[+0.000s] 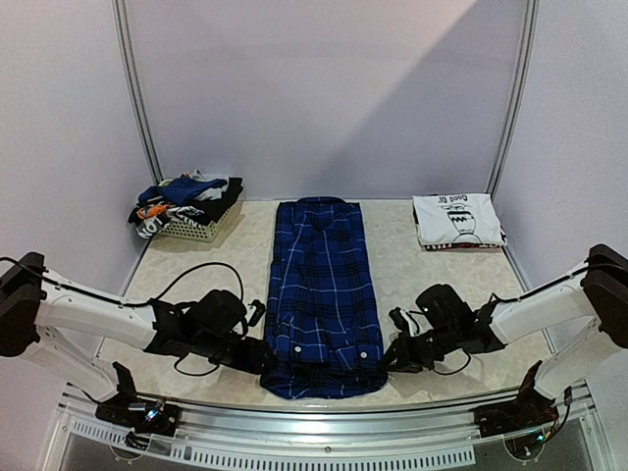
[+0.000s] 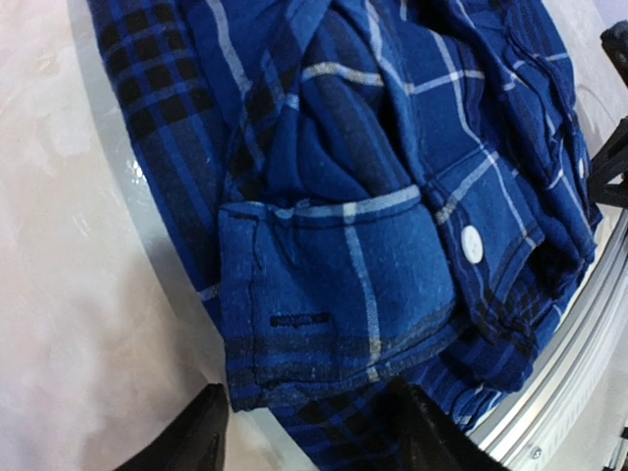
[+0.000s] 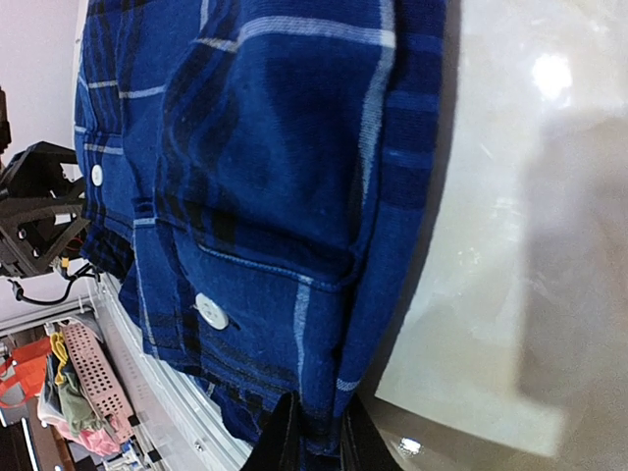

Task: Fold and stack the mixed laundry pile
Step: Pick up the rectangle-folded shirt from the center of the board, then fold the rectangle-folded shirt at the center of the board.

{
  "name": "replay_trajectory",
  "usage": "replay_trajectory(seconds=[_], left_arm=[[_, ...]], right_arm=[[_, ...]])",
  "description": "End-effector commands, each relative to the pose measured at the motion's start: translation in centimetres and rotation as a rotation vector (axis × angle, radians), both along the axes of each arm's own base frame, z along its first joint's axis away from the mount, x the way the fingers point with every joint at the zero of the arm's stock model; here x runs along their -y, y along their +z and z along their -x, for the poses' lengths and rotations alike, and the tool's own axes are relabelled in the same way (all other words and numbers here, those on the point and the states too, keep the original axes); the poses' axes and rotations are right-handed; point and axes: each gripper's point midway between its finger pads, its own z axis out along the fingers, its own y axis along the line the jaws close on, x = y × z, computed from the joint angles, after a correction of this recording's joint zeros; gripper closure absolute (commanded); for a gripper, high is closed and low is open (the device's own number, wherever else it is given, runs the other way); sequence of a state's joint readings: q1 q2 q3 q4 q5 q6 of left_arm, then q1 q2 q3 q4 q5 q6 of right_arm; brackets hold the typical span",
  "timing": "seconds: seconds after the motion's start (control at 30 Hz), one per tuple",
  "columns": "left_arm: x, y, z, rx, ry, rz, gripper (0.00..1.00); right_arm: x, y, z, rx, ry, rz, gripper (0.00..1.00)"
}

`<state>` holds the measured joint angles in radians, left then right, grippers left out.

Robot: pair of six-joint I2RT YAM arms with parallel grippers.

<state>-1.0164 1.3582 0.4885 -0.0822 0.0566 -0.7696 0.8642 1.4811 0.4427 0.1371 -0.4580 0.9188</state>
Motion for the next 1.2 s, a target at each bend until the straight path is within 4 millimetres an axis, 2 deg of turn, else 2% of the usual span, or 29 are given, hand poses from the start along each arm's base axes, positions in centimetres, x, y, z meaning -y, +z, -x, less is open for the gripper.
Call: replay_trajectory(seconds=[0.0,0.33,0.43,0.77,0.93,1.17], left_arm=[[0.0,-1.0,0.5,-0.007,-0.001,-0.004,0.46],[1.4,-1.7,0.0,-0.009,0.008,0.030,0.93],[1.3,-1.1,0.0,0.001,0.015,0.029,1.00],[1.8,2.5,-0.3,0.055,0.005,0.043,1.00],[1.9,4.4,-1.4,0.117,0.030,0.055,1.00],[1.8,7.2,-3.7,0.230,0.085,0.033,1.00]], right_arm=[[0.8,-1.7,1.4,-0.056,0.015,0.043,0.87],[0.3,-2.0,1.3,-0.058,0.027,0.024,1.00],[0.2,-1.3,1.2,-0.050,0.023,0.012,1.00],[0.2,2.5,0.4,0.028,0.013,-0.011,1.00],[0.0,4.5,-0.4,0.074,0.008,-0.008,1.00],[-1.1,8.9,-2.7,0.192,0.006,-0.014,1.00]])
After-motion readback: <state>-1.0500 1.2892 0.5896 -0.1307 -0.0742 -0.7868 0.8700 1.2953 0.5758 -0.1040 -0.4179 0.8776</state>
